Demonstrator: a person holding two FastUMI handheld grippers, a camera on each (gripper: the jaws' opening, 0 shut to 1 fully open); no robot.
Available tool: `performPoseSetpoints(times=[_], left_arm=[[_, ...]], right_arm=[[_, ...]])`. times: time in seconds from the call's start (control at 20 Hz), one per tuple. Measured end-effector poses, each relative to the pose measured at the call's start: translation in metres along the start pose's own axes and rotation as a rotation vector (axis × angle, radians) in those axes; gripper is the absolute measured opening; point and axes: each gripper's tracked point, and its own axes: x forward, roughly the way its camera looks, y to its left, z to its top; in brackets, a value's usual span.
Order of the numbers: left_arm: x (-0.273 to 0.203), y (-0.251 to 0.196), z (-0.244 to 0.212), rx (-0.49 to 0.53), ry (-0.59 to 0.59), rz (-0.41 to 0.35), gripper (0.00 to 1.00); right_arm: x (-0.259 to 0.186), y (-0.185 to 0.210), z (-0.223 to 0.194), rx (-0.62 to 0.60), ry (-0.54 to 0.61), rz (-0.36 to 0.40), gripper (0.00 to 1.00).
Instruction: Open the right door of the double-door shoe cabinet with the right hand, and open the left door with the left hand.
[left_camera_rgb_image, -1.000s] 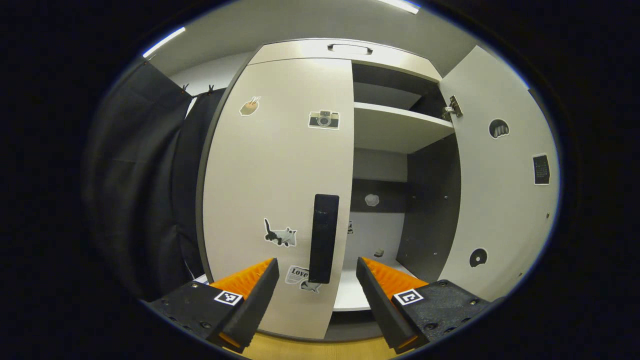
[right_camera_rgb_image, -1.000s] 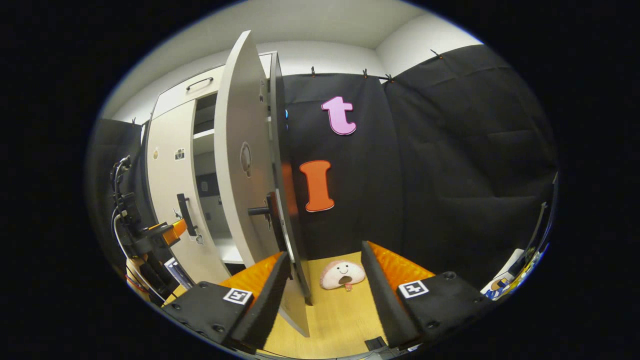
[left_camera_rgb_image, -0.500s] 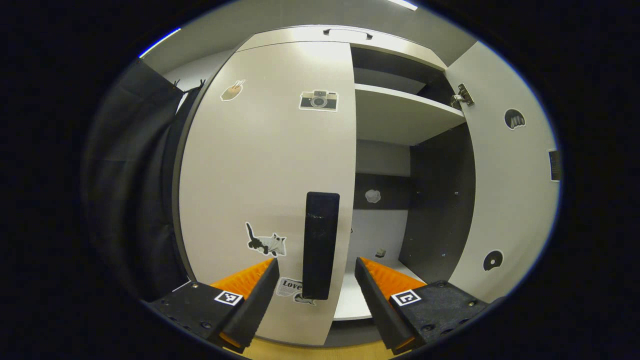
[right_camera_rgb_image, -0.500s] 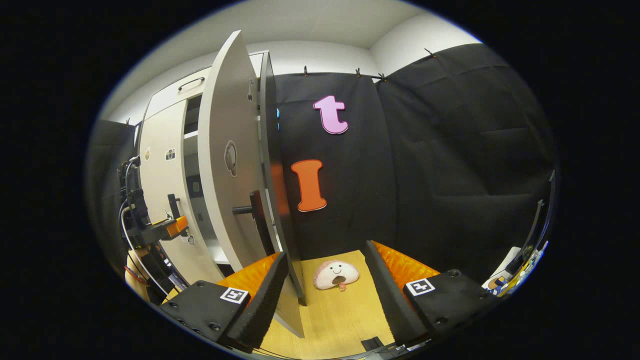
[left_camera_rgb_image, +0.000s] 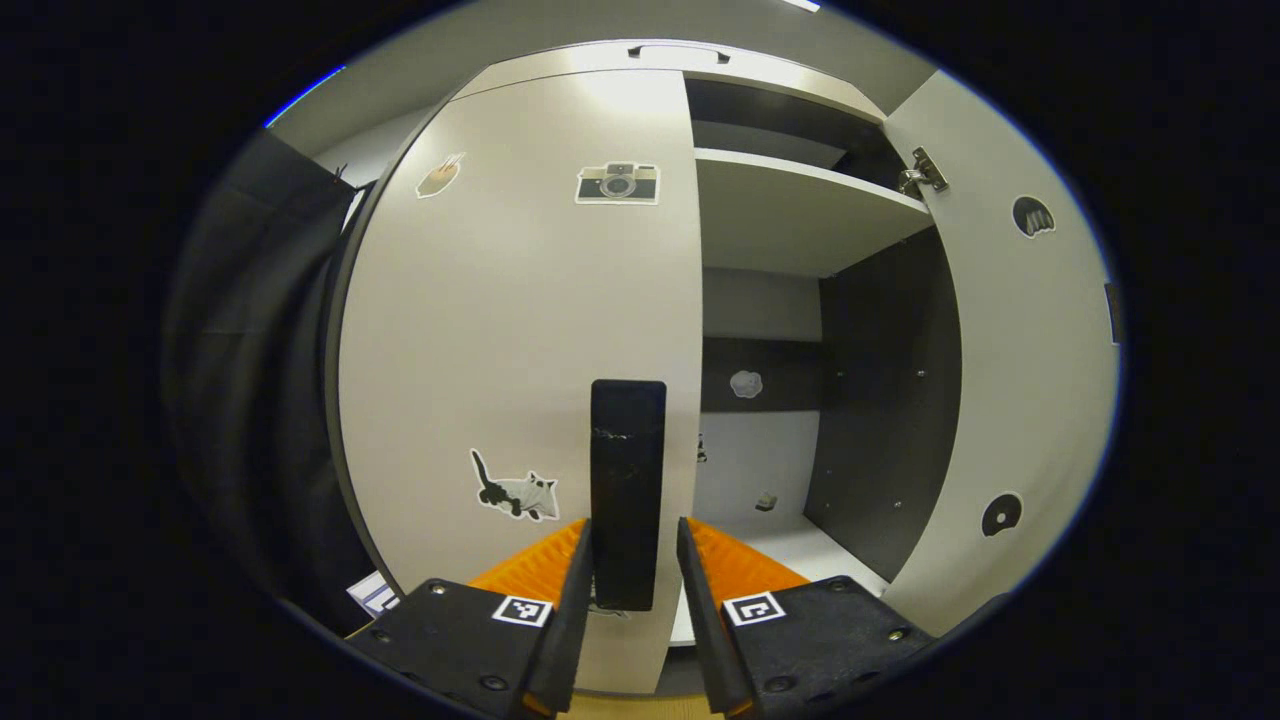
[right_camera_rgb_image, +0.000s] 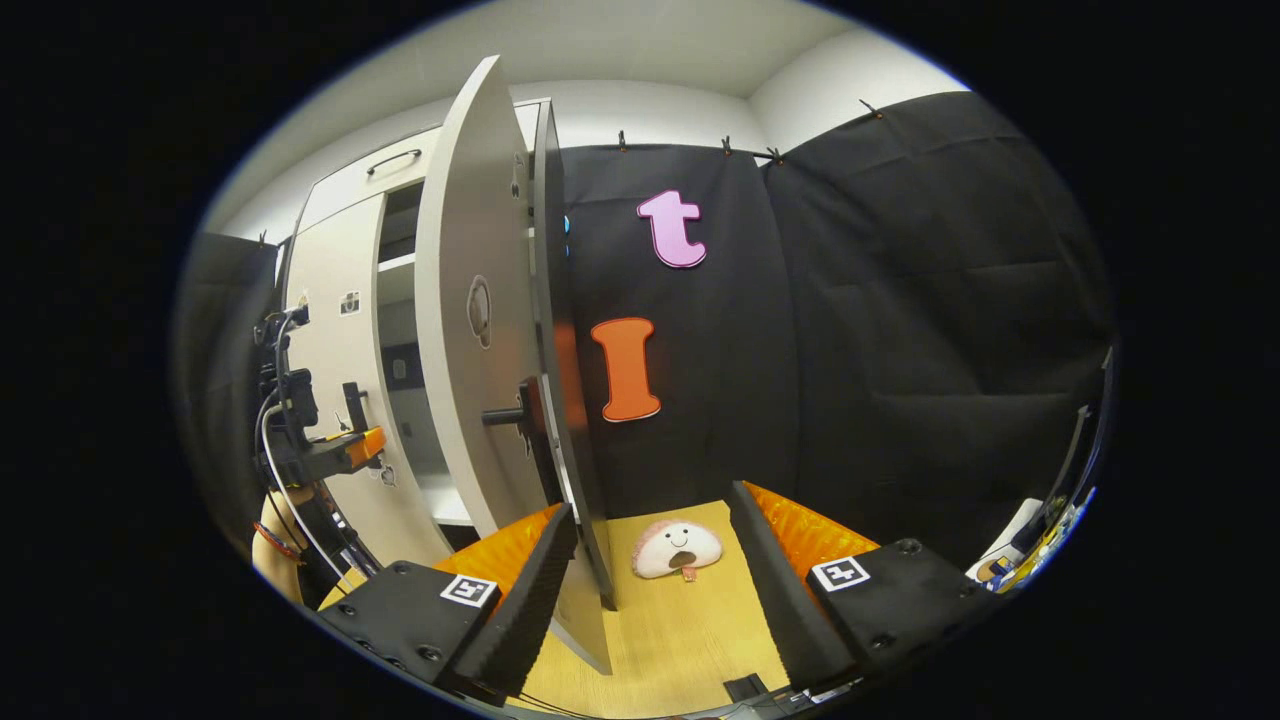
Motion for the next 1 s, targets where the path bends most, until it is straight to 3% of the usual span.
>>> performPoseSetpoints(times=[0.05,0.3,0.45,1.0], left_arm=[[0.002,-0.001,0.000,-0.006,-0.004,-0.006,0.34],[-0.001,0.001,-0.002,-0.018,-0.006,0.006,0.30],[-0.003,0.001,-0.003,-0.017,-0.002,0.004,0.20],[-0.031,0.010,0.001,-0.037,-0.011,-0.059,0.18]], right_arm=[[0.000,0.000,-0.001,-0.002,0.003,0.004,0.98],[-0.004,0.003,-0.003,-0.013,0.014,0.027,0.99],[-0.006,0.004,-0.003,-0.018,0.014,0.038,0.98],[-0.018,0.008,0.004,-0.051,-0.027,0.039,0.99]])
